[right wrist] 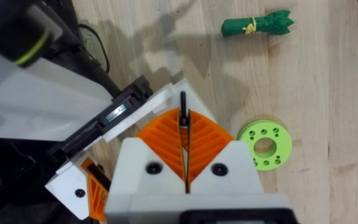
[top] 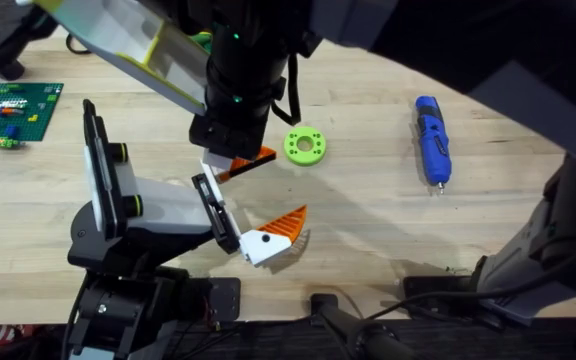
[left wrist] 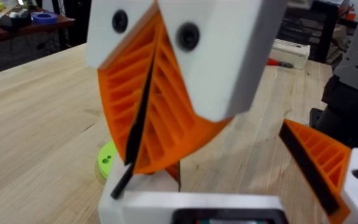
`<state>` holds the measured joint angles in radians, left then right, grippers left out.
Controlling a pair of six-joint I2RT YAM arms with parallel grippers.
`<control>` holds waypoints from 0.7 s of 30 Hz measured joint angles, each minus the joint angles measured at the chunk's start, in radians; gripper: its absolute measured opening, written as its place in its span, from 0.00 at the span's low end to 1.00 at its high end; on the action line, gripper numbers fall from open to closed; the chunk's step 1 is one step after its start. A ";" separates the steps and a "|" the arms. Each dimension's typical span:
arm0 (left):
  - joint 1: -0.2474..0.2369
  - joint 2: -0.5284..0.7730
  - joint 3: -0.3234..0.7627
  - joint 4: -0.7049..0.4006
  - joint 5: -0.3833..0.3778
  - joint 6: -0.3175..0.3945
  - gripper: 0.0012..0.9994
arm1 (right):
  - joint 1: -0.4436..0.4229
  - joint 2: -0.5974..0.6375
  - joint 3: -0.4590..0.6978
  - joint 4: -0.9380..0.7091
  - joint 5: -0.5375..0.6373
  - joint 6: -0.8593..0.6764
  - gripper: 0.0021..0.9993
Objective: Pick up the gripper from the table and insert it into the empty holder that is missing its gripper. Then pick up a screw, insert it into the mounting hole, and use the screwdriver to tighten it. Finally, clean up the table by picking up the vegetable and placing it into the bucket.
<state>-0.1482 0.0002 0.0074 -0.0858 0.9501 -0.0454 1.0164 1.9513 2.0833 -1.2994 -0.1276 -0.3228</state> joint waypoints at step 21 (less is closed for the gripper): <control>0.000 0.000 0.000 0.000 0.000 -0.001 0.99 | -0.019 -0.006 0.063 -0.109 0.006 0.001 0.00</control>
<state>-0.1482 0.0002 0.0074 -0.0860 0.9504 -0.0460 0.9972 1.9455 2.1467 -1.4088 -0.1219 -0.3222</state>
